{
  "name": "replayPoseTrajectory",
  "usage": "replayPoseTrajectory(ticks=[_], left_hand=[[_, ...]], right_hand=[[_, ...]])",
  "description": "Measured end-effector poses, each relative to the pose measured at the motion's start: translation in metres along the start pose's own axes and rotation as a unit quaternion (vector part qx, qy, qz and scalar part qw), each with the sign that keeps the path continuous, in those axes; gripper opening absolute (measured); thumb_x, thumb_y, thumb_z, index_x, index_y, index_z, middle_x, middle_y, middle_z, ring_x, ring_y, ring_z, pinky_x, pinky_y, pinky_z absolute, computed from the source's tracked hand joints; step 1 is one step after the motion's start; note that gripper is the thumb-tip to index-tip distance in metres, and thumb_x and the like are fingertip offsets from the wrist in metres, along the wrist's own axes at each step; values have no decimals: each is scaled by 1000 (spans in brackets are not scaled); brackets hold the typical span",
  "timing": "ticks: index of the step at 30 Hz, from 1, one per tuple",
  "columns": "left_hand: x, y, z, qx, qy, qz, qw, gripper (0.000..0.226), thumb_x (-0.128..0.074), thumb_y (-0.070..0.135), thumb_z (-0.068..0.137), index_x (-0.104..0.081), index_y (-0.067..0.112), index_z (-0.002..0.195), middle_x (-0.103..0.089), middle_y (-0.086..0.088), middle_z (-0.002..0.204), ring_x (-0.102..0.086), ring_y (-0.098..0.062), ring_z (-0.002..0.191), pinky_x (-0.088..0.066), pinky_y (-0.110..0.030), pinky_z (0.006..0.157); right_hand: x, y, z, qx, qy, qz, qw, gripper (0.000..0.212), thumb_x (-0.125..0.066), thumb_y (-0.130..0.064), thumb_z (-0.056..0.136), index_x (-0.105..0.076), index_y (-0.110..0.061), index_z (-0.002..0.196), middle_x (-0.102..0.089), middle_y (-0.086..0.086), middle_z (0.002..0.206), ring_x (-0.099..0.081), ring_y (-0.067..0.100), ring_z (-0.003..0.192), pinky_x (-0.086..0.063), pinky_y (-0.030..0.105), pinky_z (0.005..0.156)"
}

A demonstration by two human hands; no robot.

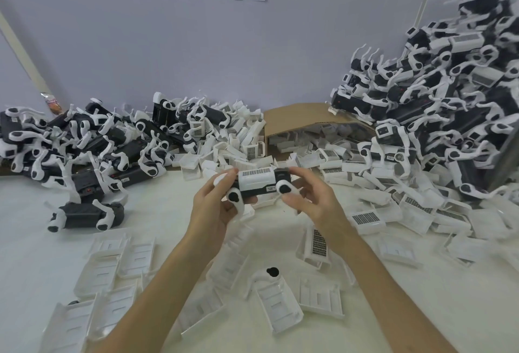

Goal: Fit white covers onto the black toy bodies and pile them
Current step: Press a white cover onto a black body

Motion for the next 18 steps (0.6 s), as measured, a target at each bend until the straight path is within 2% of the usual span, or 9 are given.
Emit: replayPoseTrajectory(ticks=[3,5,6,9,12,14,16,18], left_hand=[[7,-7,1,50,33,14,998,46,-70,40,81,-69,5,111,-76,-11,86,-72,-19,61,-52,-21,48],[7,-12,2,72,26,30,997,42,-65,39,92,-69,5,115,-76,-9,88,-73,-18,64,-52,-20,50],[7,-13,2,77,22,38,996,42,-64,41,94,-69,6,117,-77,-9,91,-74,-18,68,-53,-20,52],[9,-12,2,63,42,82,994,42,-65,46,92,-72,9,112,-77,-12,101,-75,-21,78,-57,-24,60],[13,-8,3,44,75,108,990,39,-61,48,95,-75,12,99,-78,-12,93,-74,-21,73,-61,-30,67],[17,-8,2,58,96,101,989,44,-52,51,99,-75,13,96,-77,-11,81,-70,-22,64,-59,-34,71],[17,-9,2,72,101,55,991,50,-45,53,102,-72,11,102,-74,-8,73,-66,-21,57,-59,-31,65],[18,-8,2,64,110,20,992,50,-43,51,103,-70,9,104,-72,-6,72,-65,-19,51,-56,-27,54]], right_hand=[[-1,2,-2,4,16,-74,997,46,-75,-36,71,-60,-28,114,-59,-5,109,-58,4,98,-51,29,83],[-2,5,-3,1,1,-63,998,50,-75,-35,73,-57,-21,117,-59,0,122,-58,9,113,-53,35,91],[-4,5,-3,-1,-13,-35,999,51,-74,-32,74,-55,-19,119,-60,3,123,-60,16,114,-53,37,89],[-10,5,-4,-16,-68,15,997,53,-71,-29,73,-54,-23,123,-59,9,122,-64,33,100,-50,26,75],[-16,7,-5,-27,-112,-47,992,55,-69,-27,70,-61,-32,124,-62,8,125,-63,25,107,-49,37,87],[-15,7,-4,-33,-109,-67,991,54,-71,-31,69,-64,-32,122,-66,5,122,-63,22,109,-48,40,90],[-13,9,-3,-46,-100,-23,994,56,-73,-40,68,-65,-27,122,-68,6,118,-65,25,103,-52,38,85],[-12,11,-3,-66,-92,32,993,55,-73,-46,70,-67,-23,119,-69,7,111,-64,23,91,-53,31,72]])
Point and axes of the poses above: each hand's wrist, its own z-axis towards the middle knuckle, its own x-axis out of the back of the hand, y = z × x, the point moved 8 cm from there along z, towards the middle knuckle
